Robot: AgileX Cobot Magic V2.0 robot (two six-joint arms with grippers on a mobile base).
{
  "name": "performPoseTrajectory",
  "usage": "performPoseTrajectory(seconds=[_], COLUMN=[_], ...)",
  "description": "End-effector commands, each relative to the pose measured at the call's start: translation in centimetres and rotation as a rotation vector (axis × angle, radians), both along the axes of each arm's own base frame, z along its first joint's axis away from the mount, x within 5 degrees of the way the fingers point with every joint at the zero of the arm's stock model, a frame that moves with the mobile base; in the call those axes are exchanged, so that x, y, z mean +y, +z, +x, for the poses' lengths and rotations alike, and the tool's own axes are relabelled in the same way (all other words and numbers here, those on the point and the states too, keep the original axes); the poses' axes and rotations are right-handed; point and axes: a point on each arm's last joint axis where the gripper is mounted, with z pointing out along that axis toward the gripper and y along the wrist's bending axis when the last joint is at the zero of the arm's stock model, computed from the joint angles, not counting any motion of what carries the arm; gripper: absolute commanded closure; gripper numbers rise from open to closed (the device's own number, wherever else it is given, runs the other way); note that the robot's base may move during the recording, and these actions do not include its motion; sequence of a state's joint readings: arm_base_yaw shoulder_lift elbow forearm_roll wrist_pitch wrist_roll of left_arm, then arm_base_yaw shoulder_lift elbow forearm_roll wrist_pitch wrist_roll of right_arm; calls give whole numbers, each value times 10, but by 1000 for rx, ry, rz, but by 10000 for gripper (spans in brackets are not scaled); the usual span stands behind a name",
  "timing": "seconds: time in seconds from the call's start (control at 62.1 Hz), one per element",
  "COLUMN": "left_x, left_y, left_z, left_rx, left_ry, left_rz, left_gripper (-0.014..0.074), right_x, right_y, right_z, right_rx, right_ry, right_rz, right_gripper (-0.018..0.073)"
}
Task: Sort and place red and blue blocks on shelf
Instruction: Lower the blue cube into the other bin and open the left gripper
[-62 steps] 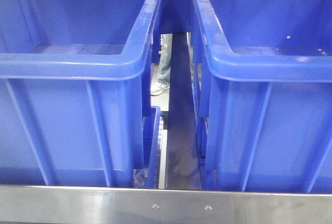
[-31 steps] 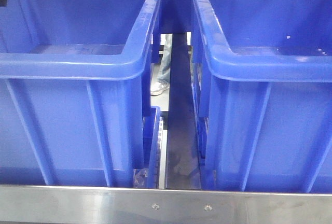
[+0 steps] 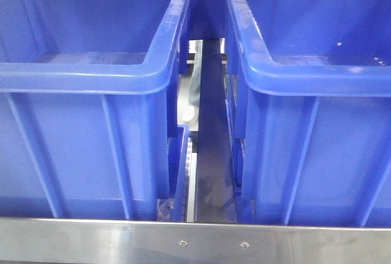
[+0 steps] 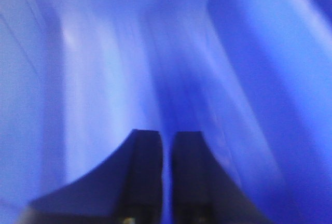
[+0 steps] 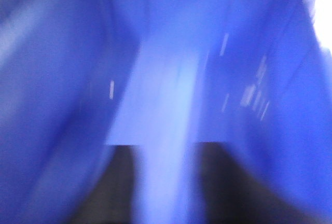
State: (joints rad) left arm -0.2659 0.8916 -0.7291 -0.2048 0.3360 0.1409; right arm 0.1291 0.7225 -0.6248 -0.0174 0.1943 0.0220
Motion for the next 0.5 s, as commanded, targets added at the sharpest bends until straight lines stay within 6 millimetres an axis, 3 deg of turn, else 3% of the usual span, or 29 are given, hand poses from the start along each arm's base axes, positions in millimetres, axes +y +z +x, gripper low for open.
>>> performPoseTrajectory(seconds=[0.0, 0.338, 0.483], left_x=[2, 10, 16], left_y=[28, 44, 36], left_z=[-6, -35, -49], left_rx=[-163, -263, -299], left_ry=[11, 12, 36], left_rz=[-37, -73, -110], left_gripper=[475, 469, 469], right_x=[-1, -4, -6], right_y=[29, 26, 15], right_z=[-10, -33, -43], right_rx=[-192, -128, -143], right_ry=[5, 4, -8], right_rz=[0, 29, 32], right_gripper=[502, 508, 508])
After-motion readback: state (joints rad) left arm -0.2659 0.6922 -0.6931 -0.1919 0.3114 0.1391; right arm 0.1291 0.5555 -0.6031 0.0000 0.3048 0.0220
